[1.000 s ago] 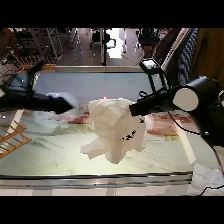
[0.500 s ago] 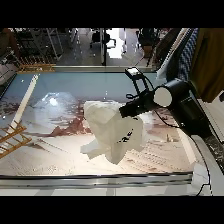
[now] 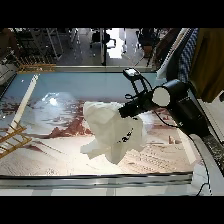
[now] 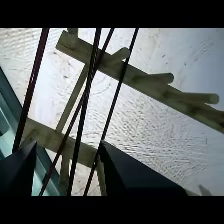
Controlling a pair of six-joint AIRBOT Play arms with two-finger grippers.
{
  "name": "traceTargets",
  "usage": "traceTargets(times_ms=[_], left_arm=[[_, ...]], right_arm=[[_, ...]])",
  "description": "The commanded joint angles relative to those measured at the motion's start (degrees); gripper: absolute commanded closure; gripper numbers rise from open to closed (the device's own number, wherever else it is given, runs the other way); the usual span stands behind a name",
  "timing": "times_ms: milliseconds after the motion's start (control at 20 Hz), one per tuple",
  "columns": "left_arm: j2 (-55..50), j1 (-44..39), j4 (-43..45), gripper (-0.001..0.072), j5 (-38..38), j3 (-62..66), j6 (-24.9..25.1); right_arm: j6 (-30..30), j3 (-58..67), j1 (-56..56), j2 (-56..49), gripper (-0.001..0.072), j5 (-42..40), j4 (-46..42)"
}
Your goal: Fold the clothes and pants, and hang the long-sleeved shirts on hangers.
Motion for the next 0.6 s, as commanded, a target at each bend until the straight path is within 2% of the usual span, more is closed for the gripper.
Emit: traceTargets(times_ms=[0, 50, 100, 350, 550], left_arm=[[-4.8, -0.3, -0.3, 0.0430, 4.7, 0.6, -0.1], [-5.2, -0.7, -0.3, 0.0590, 5.6, 0.6, -0.1], [-5.3, -1.1, -0.3, 0.0693, 6.3, 0.6, -0.1], [-2.4, -3.3, -0.3, 0.0691, 8.2, 0.9, 4.8], [3.8, -4.7, -0.3, 0.0691, 9.7, 0.9, 4.9]], right_arm=[[0.1, 0.1, 0.0, 0.0, 0.0694, 0.0, 0.0], [0.1, 0.1, 0.0, 0.0, 0.0694, 0.0, 0.0], [0.3, 0.1, 0.0, 0.0, 0.0694, 0.0, 0.0], [1.1, 0.1, 0.0, 0.0, 0.0694, 0.1, 1.6], [1.1, 0.1, 0.0, 0.0, 0.0694, 0.2, 3.1]])
